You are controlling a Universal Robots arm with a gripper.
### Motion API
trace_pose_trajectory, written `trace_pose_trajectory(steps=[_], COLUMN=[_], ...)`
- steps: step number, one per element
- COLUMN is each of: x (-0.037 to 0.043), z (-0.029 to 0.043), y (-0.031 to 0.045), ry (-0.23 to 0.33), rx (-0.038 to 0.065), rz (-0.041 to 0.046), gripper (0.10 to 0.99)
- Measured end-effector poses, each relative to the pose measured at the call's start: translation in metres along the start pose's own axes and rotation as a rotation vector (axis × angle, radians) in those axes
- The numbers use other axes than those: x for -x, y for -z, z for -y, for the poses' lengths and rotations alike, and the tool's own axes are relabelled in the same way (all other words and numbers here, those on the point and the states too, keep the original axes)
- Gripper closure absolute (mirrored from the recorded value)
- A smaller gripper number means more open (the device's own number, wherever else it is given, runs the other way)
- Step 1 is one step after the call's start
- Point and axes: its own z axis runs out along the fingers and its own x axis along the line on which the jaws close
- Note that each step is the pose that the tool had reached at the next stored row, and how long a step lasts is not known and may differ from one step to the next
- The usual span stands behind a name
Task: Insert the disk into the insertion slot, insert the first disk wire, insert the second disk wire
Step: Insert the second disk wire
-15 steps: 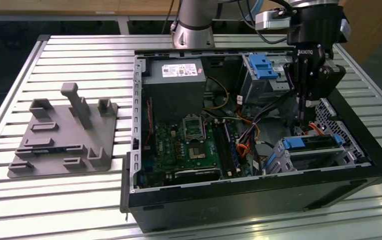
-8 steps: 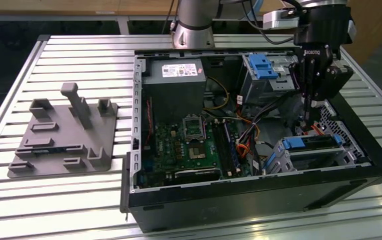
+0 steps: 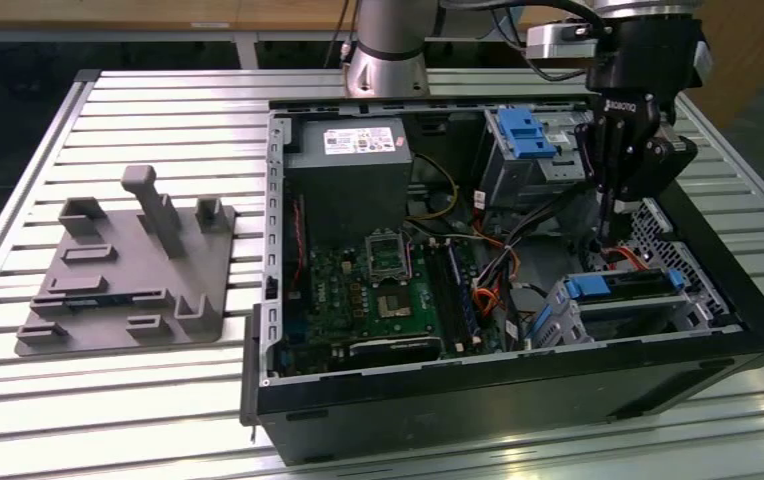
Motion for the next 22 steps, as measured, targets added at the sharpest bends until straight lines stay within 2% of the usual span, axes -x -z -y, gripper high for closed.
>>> trace_pose_trajectory(steps=[2, 4, 5, 11, 15, 19, 22], x=[-0.0002, -0.0014, -0.0024, -0.0064, -0.0081, -0.01, -0.0122], z=[0.0004, 0.001, 0.0012, 0.0056, 0.0105, 0.0157, 0.0169], y=[-0.0002, -0.0007, -0.0008, -0.0022, -0.0033, -0.0045, -0.0055], ry=[-0.001, 0.0, 0.003, 0.032, 0.048, 0.059, 0.062], rx=[0.001, 0.005, 0.01, 0.06, 0.089, 0.109, 0.114], rz=[0.015, 0.019, 0.0198, 0.0239, 0.0331, 0.0447, 0.0516], gripper=[0.945, 0.945, 0.945, 0.945, 0.945, 0.945, 0.945])
